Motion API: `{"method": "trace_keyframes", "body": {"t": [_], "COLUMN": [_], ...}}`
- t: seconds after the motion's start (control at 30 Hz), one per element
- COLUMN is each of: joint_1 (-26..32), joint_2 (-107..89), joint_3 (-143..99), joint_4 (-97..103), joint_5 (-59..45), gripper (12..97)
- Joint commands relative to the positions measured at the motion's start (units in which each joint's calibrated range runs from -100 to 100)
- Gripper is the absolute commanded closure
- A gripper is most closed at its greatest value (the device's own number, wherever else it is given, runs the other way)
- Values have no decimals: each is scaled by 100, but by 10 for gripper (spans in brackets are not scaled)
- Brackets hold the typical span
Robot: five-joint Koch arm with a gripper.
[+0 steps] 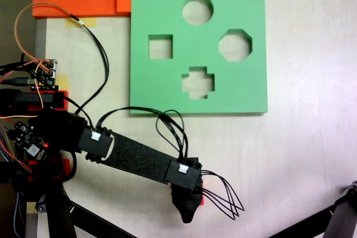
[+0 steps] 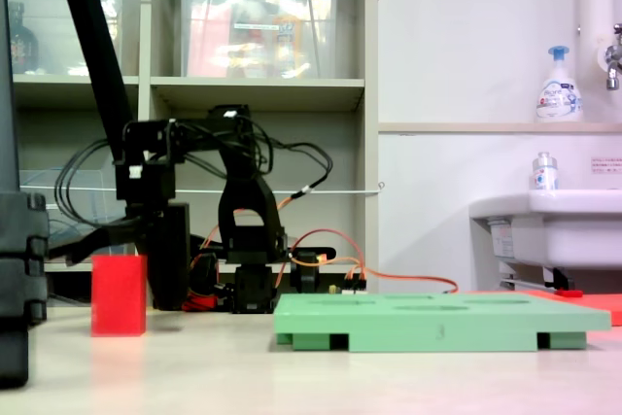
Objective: Put the square block into the corresponding hole
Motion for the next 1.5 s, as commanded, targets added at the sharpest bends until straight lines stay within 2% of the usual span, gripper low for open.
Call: {"method": "trace_keyframes", "body": {"t": [0.0, 0.23, 0.4, 0.47, 0.53, 0.7, 0.83, 1.07, 1.17, 1.47], "joint_1": [-10, 5, 0, 0, 0, 5, 10, 44, 54, 166], "joint_2": [12, 208, 348, 403, 431, 515, 529, 529, 501, -407], "joint_3": [341, 341, 321, 311, 301, 301, 301, 311, 311, 331], "joint_4": [269, 538, 548, 548, 529, 124, -184, -608, -656, -656], "joint_5": [-78, -93, -98, -98, -93, -44, 39, 137, 171, 518], "gripper": [196, 215, 522, 603, 650, 687, 795, 804, 849, 848]}}
